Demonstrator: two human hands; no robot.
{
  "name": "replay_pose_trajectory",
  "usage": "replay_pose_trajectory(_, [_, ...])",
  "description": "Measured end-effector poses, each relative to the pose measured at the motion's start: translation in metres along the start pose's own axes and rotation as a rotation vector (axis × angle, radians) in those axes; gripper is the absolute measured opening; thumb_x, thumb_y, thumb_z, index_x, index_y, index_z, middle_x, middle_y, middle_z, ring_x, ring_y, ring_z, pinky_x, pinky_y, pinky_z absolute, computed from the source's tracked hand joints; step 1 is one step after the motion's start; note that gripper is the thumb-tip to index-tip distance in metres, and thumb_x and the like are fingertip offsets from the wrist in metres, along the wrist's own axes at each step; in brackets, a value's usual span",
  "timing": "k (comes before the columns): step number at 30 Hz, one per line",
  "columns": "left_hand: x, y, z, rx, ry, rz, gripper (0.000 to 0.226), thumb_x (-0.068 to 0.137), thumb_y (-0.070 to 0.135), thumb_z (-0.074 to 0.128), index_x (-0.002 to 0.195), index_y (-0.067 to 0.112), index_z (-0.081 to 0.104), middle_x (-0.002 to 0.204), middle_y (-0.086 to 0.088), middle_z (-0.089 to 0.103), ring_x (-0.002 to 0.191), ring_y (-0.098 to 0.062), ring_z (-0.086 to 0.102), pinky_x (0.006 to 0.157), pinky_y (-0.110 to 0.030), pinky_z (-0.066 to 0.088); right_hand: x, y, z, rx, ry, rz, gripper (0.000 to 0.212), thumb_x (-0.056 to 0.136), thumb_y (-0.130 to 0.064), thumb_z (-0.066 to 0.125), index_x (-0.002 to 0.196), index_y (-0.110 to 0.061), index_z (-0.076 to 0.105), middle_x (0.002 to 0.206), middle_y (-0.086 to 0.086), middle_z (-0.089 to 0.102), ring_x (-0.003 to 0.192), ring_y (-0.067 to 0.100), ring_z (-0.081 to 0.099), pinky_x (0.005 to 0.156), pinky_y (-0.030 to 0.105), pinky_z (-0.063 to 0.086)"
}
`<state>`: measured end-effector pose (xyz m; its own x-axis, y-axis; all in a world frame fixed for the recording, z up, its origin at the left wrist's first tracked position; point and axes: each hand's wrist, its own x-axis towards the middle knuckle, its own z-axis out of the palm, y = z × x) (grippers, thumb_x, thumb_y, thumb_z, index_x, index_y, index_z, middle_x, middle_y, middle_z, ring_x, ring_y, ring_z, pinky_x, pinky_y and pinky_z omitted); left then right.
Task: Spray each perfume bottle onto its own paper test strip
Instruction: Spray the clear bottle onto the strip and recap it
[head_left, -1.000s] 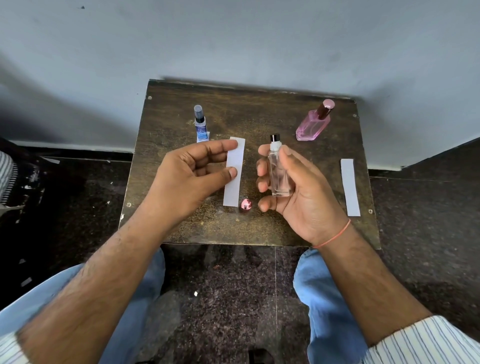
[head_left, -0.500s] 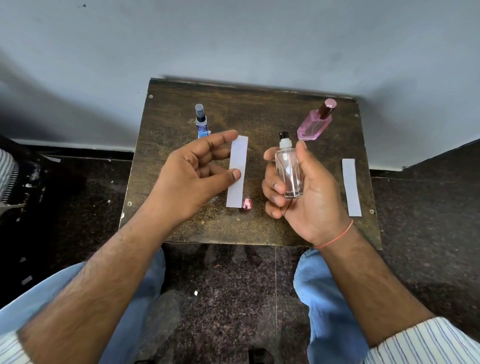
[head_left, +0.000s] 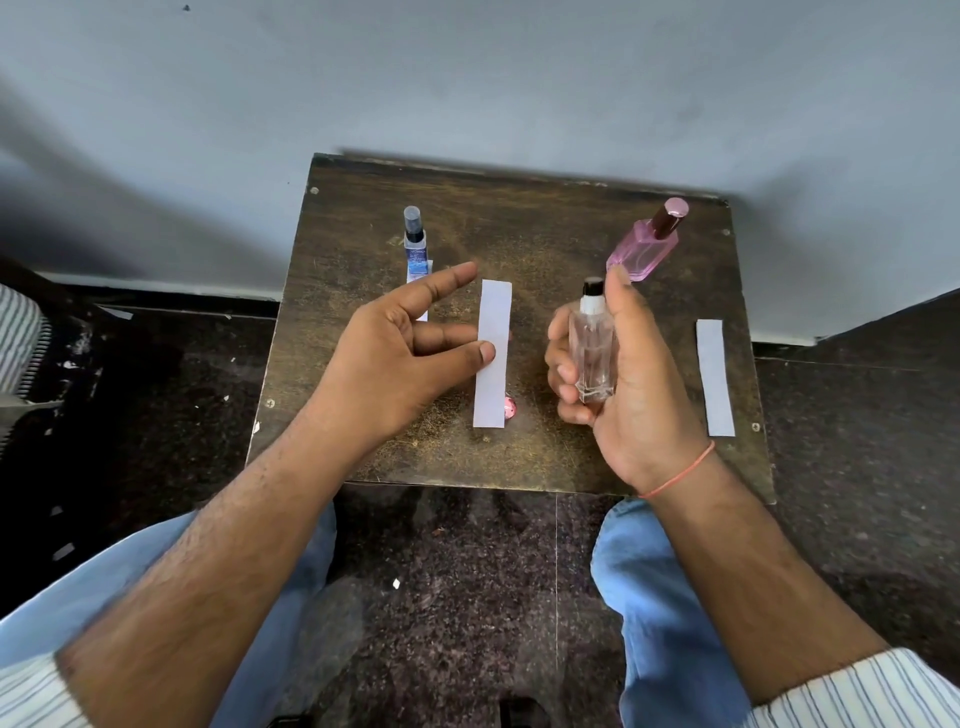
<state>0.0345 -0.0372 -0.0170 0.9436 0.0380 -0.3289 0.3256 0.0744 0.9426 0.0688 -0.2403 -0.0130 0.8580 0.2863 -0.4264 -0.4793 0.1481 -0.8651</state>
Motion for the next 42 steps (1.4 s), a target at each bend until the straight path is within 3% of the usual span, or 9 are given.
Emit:
replay_pose_trajectory(5, [0.001, 0.0, -0.001, -0.01, -0.007, -0.015, 0.069, 0.09, 0.0, 0.081, 0.147, 0.032, 0.06, 0.097, -0.009, 0.086, 0.103, -0.027, 0.081, 0.107, -0.051, 0.059, 0.0, -0.002, 0.006, -0.187, 0.164, -0.034, 0.066, 0.093, -0.078, 0.047, 0.065, -0.021, 0.064, 0.059, 0.004, 0.047, 0.053, 0.014, 0.039, 0.051, 0.028, 0.021])
replay_pose_trajectory(9, [0.0, 0.0, 0.001, -0.029, -0.024, -0.021, 0.067, 0.091, -0.001, 0.08, 0.147, 0.03, 0.06, 0.096, -0.011, 0.085, 0.101, -0.029, 0.082, 0.096, -0.044, 0.065, 0.0, 0.0, 0.01, -0.334, 0.239, -0.127, 0.064, 0.085, -0.082, 0.05, 0.066, -0.022, 0.06, 0.059, -0.001, 0.048, 0.054, 0.01, 0.043, 0.048, 0.025, 0.03])
replay_pose_trajectory(11, [0.001, 0.0, 0.002, -0.046, -0.032, -0.029, 0.064, 0.091, -0.001, 0.08, 0.144, 0.029, 0.062, 0.098, -0.012, 0.085, 0.103, -0.031, 0.081, 0.094, -0.042, 0.066, 0.002, 0.004, 0.009, -0.458, 0.267, -0.198, 0.066, 0.091, -0.079, 0.048, 0.066, -0.019, 0.058, 0.057, -0.008, 0.051, 0.056, 0.009, 0.047, 0.058, 0.031, 0.037])
replay_pose_trajectory(14, [0.0, 0.0, 0.005, -0.075, -0.051, -0.051, 0.055, 0.091, -0.003, 0.079, 0.138, 0.024, 0.068, 0.1, -0.011, 0.085, 0.1, -0.024, 0.082, 0.087, -0.031, 0.066, 0.0, 0.008, 0.009, -0.602, 0.314, -0.331, 0.063, 0.097, -0.07, 0.05, 0.069, -0.015, 0.06, 0.059, 0.0, 0.051, 0.059, 0.015, 0.049, 0.064, 0.04, 0.04])
replay_pose_trajectory(17, [-0.002, -0.002, 0.007, -0.068, -0.085, -0.053, 0.048, 0.092, -0.003, 0.078, 0.135, 0.018, 0.072, 0.103, -0.011, 0.085, 0.102, -0.023, 0.082, 0.094, -0.033, 0.064, -0.005, 0.008, 0.011, -0.727, 0.361, -0.449, 0.057, 0.101, -0.061, 0.054, 0.067, -0.014, 0.056, 0.057, -0.004, 0.048, 0.056, 0.007, 0.045, 0.057, 0.025, 0.036])
replay_pose_trajectory(20, [-0.002, -0.003, 0.007, -0.051, -0.099, -0.048, 0.045, 0.092, -0.002, 0.078, 0.133, 0.016, 0.074, 0.105, -0.01, 0.085, 0.104, -0.024, 0.082, 0.098, -0.035, 0.063, -0.005, 0.01, 0.012, -0.81, 0.377, -0.518, 0.055, 0.101, -0.056, 0.055, 0.066, -0.015, 0.051, 0.054, -0.005, 0.044, 0.055, 0.011, 0.045, 0.054, 0.025, 0.034])
replay_pose_trajectory(28, [-0.001, -0.003, 0.006, -0.069, -0.089, -0.038, 0.045, 0.092, -0.004, 0.076, 0.133, 0.014, 0.074, 0.105, -0.008, 0.085, 0.098, -0.017, 0.082, 0.083, -0.024, 0.063, -0.004, 0.012, 0.01, -0.856, 0.38, -0.551, 0.053, 0.099, -0.054, 0.053, 0.067, -0.012, 0.055, 0.056, 0.002, 0.051, 0.059, 0.021, 0.051, 0.054, 0.031, 0.035])
replay_pose_trajectory(36, [0.0, -0.005, 0.006, -0.062, -0.095, -0.05, 0.044, 0.093, -0.005, 0.076, 0.131, 0.016, 0.075, 0.106, -0.008, 0.085, 0.1, -0.019, 0.082, 0.088, -0.027, 0.064, -0.004, 0.01, 0.01, -0.82, 0.391, -0.598, 0.05, 0.101, -0.049, 0.055, 0.064, -0.015, 0.052, 0.052, -0.005, 0.043, 0.052, 0.01, 0.043, 0.053, 0.022, 0.029])
replay_pose_trajectory(42, [-0.001, -0.002, 0.008, -0.066, -0.078, -0.059, 0.041, 0.093, -0.007, 0.075, 0.126, 0.018, 0.076, 0.101, -0.006, 0.086, 0.094, -0.014, 0.082, 0.081, -0.022, 0.063, -0.004, 0.009, 0.008, -0.842, 0.417, -0.61, 0.05, 0.1, -0.051, 0.057, 0.064, -0.016, 0.056, 0.051, -0.007, 0.046, 0.052, 0.01, 0.046, 0.053, 0.023, 0.031])
